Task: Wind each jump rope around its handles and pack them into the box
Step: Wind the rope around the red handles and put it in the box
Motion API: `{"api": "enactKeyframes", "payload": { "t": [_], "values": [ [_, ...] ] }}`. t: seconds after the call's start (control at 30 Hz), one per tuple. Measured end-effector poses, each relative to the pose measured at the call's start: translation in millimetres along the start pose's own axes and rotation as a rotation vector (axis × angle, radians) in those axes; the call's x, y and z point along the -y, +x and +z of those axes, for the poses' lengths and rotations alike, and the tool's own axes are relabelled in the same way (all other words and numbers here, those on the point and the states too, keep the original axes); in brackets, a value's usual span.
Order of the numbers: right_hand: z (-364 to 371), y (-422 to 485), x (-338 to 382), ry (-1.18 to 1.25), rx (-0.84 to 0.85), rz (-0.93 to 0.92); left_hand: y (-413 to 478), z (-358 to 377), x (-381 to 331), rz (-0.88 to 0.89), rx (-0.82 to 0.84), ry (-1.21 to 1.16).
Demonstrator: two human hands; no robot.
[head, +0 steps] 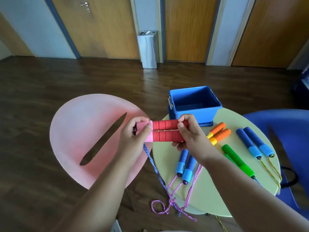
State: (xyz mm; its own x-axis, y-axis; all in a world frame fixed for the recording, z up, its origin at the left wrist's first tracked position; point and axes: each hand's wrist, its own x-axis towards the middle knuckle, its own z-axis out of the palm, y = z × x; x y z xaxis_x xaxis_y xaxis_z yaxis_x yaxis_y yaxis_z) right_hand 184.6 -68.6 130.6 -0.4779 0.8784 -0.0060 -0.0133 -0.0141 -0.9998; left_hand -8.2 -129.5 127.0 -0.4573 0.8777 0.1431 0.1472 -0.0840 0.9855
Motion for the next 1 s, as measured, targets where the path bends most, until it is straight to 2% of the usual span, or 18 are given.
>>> {"api": "enactKeyframes", "payload": {
  "t": [0.23,0.37,0.5,0.73,0.93,1.0],
  "values": [
    [29,9,-9,0.153,-0.131,0.135,18,-23,11,-0.116,0.006,-0.035],
    [35,20,-5,0.191,-0.177,0.135,18,-40,21,-0.208,0.006,-0.206],
    [51,35,-2,0.24,-0.202,0.136,9,-48,29,-0.256,-0.084,-0.172],
    [91,53,-5,0.275,-0.198,0.154,-11,-47,37,-0.269,-0.121,-0.09],
    [116,57,-11,0.252,-0.213,0.194,-26,-50,40,-0.406,-0.157,-0.209],
    [123,57,-16,0.217,-0.206,0.176,-29,-48,32,-0.444,-0.19,-0.385]
  ]
}}
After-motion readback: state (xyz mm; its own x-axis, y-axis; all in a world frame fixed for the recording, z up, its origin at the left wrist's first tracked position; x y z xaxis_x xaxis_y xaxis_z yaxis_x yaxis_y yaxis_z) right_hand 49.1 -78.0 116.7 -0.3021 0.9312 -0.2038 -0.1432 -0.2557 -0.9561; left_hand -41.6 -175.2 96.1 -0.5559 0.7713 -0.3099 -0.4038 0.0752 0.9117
